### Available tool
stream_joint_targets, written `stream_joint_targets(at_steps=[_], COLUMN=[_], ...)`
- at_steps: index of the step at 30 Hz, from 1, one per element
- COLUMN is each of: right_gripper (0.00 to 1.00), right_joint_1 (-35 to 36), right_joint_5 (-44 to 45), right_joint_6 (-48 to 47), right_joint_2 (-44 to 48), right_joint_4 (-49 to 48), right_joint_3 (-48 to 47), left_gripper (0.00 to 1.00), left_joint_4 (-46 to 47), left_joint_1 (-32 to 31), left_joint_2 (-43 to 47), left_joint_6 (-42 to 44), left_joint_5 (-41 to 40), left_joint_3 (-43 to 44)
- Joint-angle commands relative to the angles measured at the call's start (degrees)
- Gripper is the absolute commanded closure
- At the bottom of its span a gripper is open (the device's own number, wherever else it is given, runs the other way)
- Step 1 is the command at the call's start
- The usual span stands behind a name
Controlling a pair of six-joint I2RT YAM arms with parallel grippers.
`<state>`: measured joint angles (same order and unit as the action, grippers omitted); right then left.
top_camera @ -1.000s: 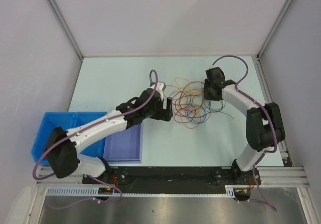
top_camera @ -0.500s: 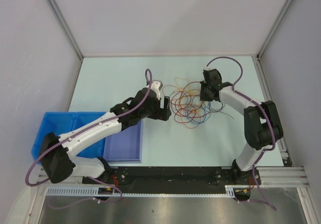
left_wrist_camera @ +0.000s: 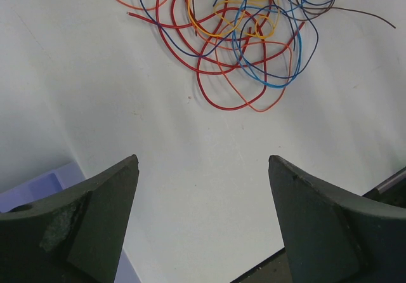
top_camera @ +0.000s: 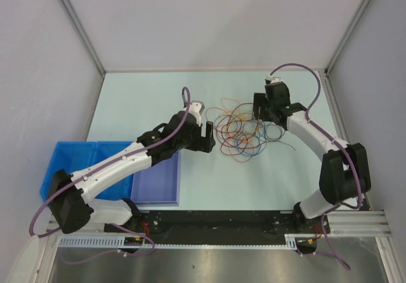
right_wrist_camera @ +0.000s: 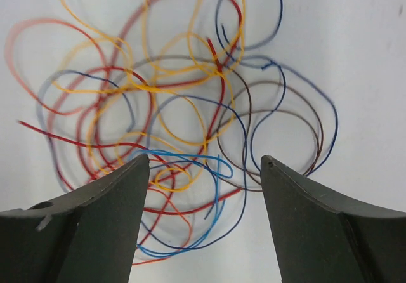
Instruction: Untangle the cables
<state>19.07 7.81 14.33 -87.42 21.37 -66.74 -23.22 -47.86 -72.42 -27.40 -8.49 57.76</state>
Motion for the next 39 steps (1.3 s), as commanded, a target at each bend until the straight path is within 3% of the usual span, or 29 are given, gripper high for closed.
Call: stream_joint_targets(at_steps=[1,10,19,21,22,23,24,28,34,39], right_gripper=[0.25,0.25,0.40,0.52,0.63,0.90,1.00,1.00,1.00,1.00], right_joint_1=[0.4,-0.5,-1.2,-1.2,-1.3,-1.3,-1.2,1.6,8.0,11.8], right_joint_5=[1.2,-0.4,0.4,0.8,0.8,0.9,0.9,1.2,0.4,-2.1], right_joint_6=[-0.6,1.0,2.4,2.6,2.7,2.6,2.5,2.0,-0.2,1.1], right_joint_2=[-4.4,-8.8,-10.1,-10.0,-9.9,-9.8,-8.9,0.5,20.1,25.6], right_joint_4=[1.1,-5.8,-10.2,-11.3,-11.6,-12.0,-12.6,-10.7,-10.1,-15.4], right_joint_3=[2.7,7.1,7.1,7.1,7.1,7.1,7.1,6.4,-4.6,-13.3], left_gripper=[0.12,0.11,0.12,0.11,0.12,0.12,0.12,0.11,0.06,0.07], left_joint_4=[1.4,1.1,1.1,1.1,1.1,1.1,1.0,0.5,1.4,-0.9], left_joint_1=[-0.3,-0.3,-0.3,-0.3,-0.3,-0.4,-0.4,-0.3,-0.3,-0.3], left_joint_2=[1.8,0.6,-0.5,-0.6,-0.5,-0.5,-0.6,-0.6,0.4,0.5], left_joint_6=[0.6,1.2,1.4,1.5,1.5,1.5,1.5,1.7,3.9,5.4], left_joint_5=[-0.1,-0.4,-0.2,-0.3,-0.3,-0.3,-0.3,-0.4,-0.7,-2.1], left_joint_3=[0.6,1.1,1.5,1.4,1.5,1.5,1.6,2.4,4.6,9.7])
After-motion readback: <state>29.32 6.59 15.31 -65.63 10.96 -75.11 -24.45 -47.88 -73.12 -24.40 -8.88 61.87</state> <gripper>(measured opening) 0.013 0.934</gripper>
